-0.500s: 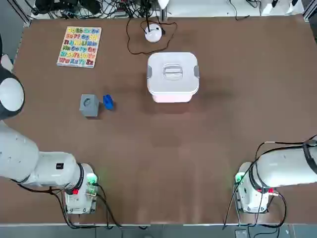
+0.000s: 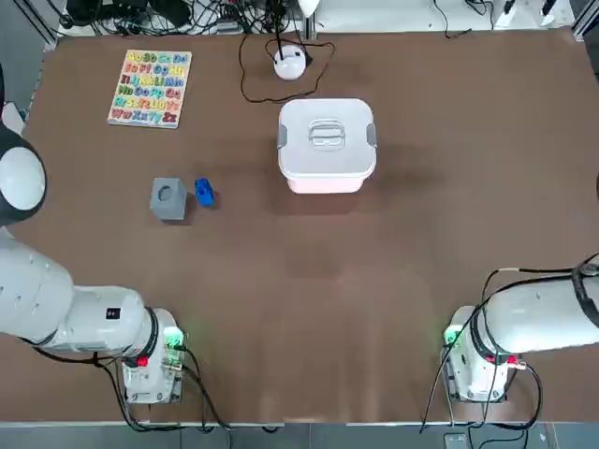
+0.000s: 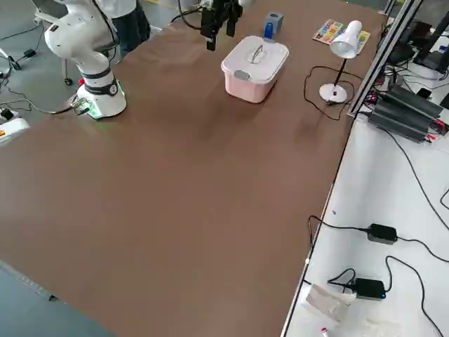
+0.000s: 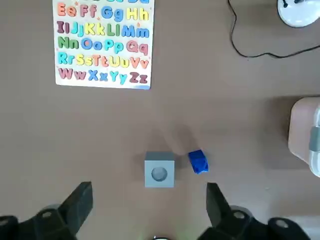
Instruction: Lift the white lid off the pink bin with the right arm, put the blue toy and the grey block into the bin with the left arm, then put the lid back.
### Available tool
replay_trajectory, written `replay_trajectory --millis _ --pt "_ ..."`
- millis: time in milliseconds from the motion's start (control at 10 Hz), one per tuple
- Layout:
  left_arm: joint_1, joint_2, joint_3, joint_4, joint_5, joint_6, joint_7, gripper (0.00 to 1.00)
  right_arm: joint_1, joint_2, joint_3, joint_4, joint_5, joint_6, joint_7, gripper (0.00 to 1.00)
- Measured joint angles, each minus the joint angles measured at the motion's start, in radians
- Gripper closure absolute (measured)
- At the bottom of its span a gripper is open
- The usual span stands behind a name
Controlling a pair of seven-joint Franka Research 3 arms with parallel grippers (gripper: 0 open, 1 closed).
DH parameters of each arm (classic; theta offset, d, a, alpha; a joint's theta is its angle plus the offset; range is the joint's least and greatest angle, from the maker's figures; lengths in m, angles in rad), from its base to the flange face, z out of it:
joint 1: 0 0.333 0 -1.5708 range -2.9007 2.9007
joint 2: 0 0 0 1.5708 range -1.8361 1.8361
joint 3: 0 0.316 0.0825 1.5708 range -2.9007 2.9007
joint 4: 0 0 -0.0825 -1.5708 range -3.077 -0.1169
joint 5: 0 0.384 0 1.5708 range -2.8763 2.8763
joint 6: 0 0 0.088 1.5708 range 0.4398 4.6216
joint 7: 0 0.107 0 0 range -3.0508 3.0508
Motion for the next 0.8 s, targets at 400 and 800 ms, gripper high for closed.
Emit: replay_trajectory --millis 400,800 --pt "0.001 0.001 -0.001 -0.007 -0.002 0.001 -0.009 0.0 0.139 0.058 0.006 -0.001 0.095 0.021 0.507 0.0" --pt "-0.006 0.004 -0.062 -0.172 -0.002 0.118 -0.104 0.0 0.274 0.161 0.008 -0.004 0.158 0.19 1.102 0.0"
